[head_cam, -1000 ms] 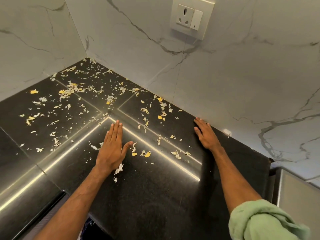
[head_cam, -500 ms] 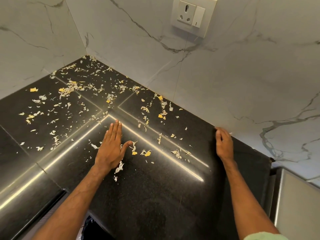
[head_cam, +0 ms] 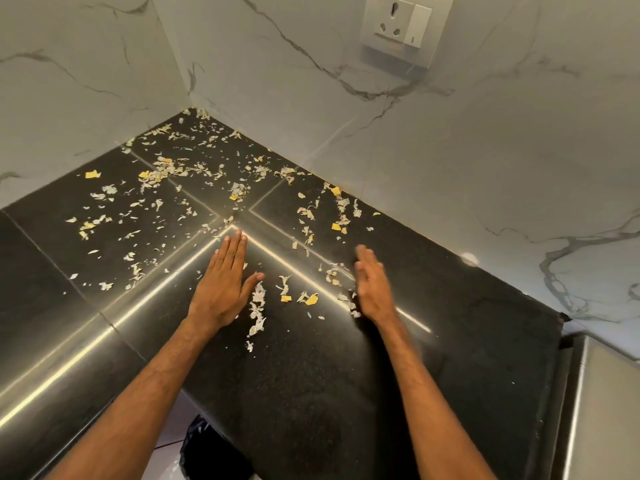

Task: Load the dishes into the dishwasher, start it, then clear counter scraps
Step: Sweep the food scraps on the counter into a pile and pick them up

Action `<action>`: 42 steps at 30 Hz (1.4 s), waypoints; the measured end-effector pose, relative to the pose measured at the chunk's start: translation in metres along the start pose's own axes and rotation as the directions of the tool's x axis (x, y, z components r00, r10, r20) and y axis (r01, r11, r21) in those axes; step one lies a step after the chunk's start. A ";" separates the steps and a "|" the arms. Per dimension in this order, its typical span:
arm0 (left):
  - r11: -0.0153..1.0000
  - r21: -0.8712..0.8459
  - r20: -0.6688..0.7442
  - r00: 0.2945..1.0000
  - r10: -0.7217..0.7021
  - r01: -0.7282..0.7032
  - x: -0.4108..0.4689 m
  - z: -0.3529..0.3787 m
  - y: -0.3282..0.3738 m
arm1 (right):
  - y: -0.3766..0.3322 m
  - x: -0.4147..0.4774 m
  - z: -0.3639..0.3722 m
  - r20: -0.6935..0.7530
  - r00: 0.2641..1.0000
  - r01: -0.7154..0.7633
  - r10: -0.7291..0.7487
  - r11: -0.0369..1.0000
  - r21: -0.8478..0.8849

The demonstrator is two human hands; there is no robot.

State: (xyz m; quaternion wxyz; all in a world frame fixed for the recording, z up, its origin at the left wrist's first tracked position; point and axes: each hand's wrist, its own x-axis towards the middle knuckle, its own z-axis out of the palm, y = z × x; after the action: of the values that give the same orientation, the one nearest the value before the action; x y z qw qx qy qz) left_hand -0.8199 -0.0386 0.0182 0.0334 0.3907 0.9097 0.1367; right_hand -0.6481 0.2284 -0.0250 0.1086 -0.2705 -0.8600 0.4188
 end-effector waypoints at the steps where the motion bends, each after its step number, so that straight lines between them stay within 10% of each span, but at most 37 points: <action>1: 1.000 0.005 -0.005 1.000 -0.018 0.018 -0.005 -0.004 -0.011 | 0.009 -0.006 -0.004 -0.047 0.997 -0.056 0.054 0.997 -0.051; 5: 0.990 0.001 -0.020 0.990 -0.140 0.140 -0.032 -0.015 -0.051 | 0.002 -0.018 0.014 -0.012 0.999 -0.049 0.048 0.941 -0.335; 13: 0.967 -0.033 -0.028 0.967 -0.253 0.253 -0.073 -0.028 -0.105 | -0.123 -0.011 0.150 0.247 0.951 0.225 -0.188 0.965 -0.134; 17: 0.961 -0.046 -0.049 0.960 -0.276 0.274 -0.089 -0.041 -0.135 | -0.128 -0.029 0.149 0.056 0.996 0.069 -0.070 0.997 0.020; 26: 0.830 -0.066 0.033 0.832 -0.554 0.554 -0.119 -0.036 -0.248 | -0.116 -0.092 0.178 -0.134 0.983 -0.168 0.127 0.917 -0.361; 38: 0.962 -0.240 0.193 0.965 0.176 -0.128 -0.036 -0.028 -0.218 | -0.215 0.014 0.278 -0.093 0.996 -0.020 0.006 0.988 -0.150; 42: 0.930 -0.360 -0.003 0.997 0.076 -0.072 -0.053 -0.044 -0.269 | -0.247 0.017 0.299 -0.184 0.970 0.124 -0.161 0.972 -0.197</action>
State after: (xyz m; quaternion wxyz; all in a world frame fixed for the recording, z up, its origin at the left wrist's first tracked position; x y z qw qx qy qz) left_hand -0.9793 -0.2632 -0.0162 0.1043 0.4128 0.8538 0.2997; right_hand -0.8786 -0.0845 -0.0201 0.1983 -0.2570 -0.8972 0.2993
